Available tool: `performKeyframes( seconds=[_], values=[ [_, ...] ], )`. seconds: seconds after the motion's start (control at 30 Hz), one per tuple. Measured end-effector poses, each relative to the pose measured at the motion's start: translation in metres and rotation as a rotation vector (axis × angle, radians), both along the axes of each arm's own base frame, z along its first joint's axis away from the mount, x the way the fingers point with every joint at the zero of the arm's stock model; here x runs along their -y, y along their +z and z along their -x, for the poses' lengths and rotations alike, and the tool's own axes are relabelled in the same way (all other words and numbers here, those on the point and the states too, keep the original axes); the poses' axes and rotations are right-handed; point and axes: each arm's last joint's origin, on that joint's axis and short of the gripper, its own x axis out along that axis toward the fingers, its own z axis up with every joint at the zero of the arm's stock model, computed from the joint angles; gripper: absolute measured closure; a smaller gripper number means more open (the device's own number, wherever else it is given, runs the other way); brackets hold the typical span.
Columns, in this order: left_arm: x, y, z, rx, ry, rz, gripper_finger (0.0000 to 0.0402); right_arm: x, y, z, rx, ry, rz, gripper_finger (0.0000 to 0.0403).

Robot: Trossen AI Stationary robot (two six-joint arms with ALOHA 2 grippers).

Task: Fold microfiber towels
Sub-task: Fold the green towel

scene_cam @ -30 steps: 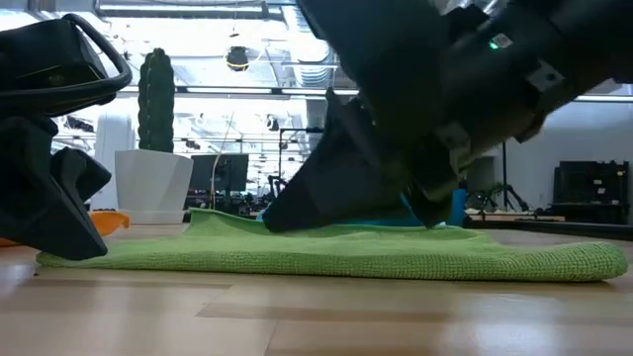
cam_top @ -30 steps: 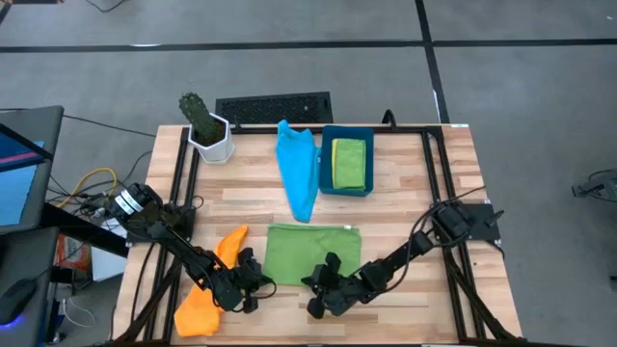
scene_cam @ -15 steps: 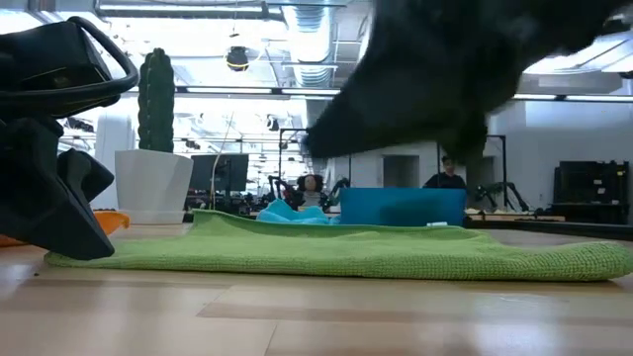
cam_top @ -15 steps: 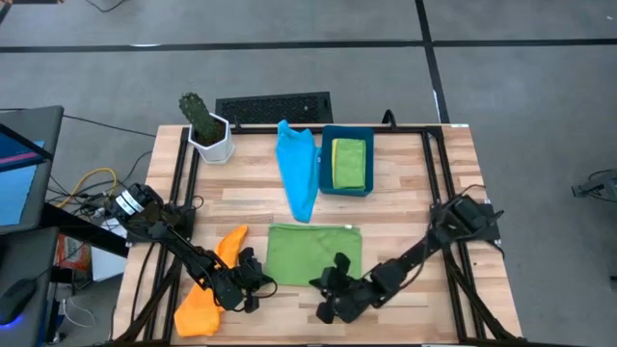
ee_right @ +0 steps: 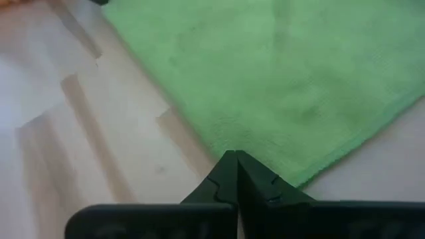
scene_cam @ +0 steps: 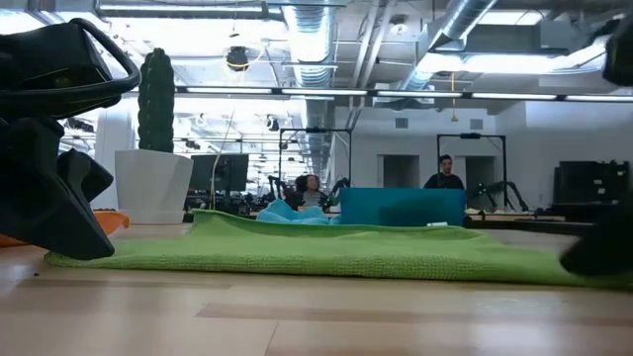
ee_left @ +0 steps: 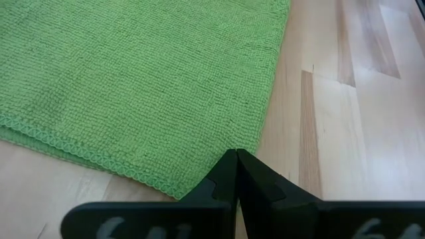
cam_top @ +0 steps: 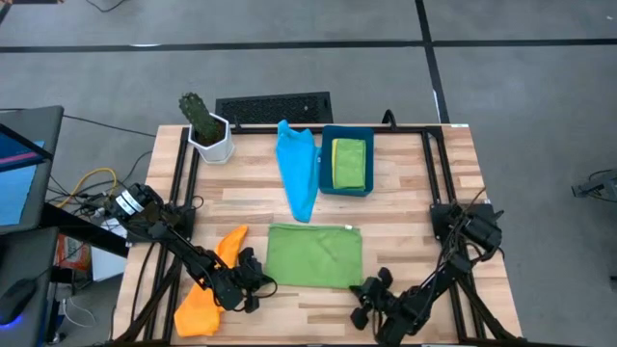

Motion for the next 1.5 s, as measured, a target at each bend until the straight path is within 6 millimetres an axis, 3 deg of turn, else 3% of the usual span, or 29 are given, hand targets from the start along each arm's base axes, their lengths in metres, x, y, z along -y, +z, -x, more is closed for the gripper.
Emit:
performKeyframes(
  seconds=[0.13, 0.23, 0.43, 0.6, 0.73, 0.83, 1.07, 1.23, 1.5],
  values=[
    [0.000, 0.000, 0.000, 0.001, 0.009, 0.015, 0.0402, -0.001, -0.010, 0.001, 0.006, -0.004, 0.002, 0.0388],
    [0.000, 0.001, 0.000, -0.003, -0.001, 0.027, 0.0402, 0.000, -0.008, 0.001, -0.007, -0.006, -0.013, 0.0385],
    [-0.002, 0.021, 0.003, 0.005, -0.012, 0.076, 0.0401, 0.005, 0.020, 0.006, -0.072, 0.024, -0.025, 0.0379],
    [-0.011, 0.055, 0.003, 0.105, 0.021, 0.104, 0.0401, 0.015, 0.051, 0.008, 0.048, -0.005, 0.080, 0.0386],
    [-0.021, 0.071, 0.007, 0.183, 0.118, -0.010, 0.0401, 0.035, 0.062, -0.002, 0.098, -0.076, 0.189, 0.0385],
    [-0.035, 0.067, 0.006, 0.175, 0.213, -0.160, 0.0401, 0.056, 0.053, -0.013, 0.057, -0.141, 0.216, 0.0383],
    [-0.062, 0.040, -0.021, 0.074, 0.241, -0.244, 0.0401, 0.090, 0.036, -0.021, -0.021, -0.227, 0.261, 0.0385],
    [-0.077, 0.026, -0.036, 0.050, 0.271, -0.289, 0.0401, 0.103, 0.027, -0.019, -0.036, -0.263, 0.266, 0.0382],
    [-0.091, 0.004, -0.043, -0.047, 0.279, -0.277, 0.0401, 0.118, 0.007, -0.013, -0.041, -0.293, 0.183, 0.0385]
  ],
)
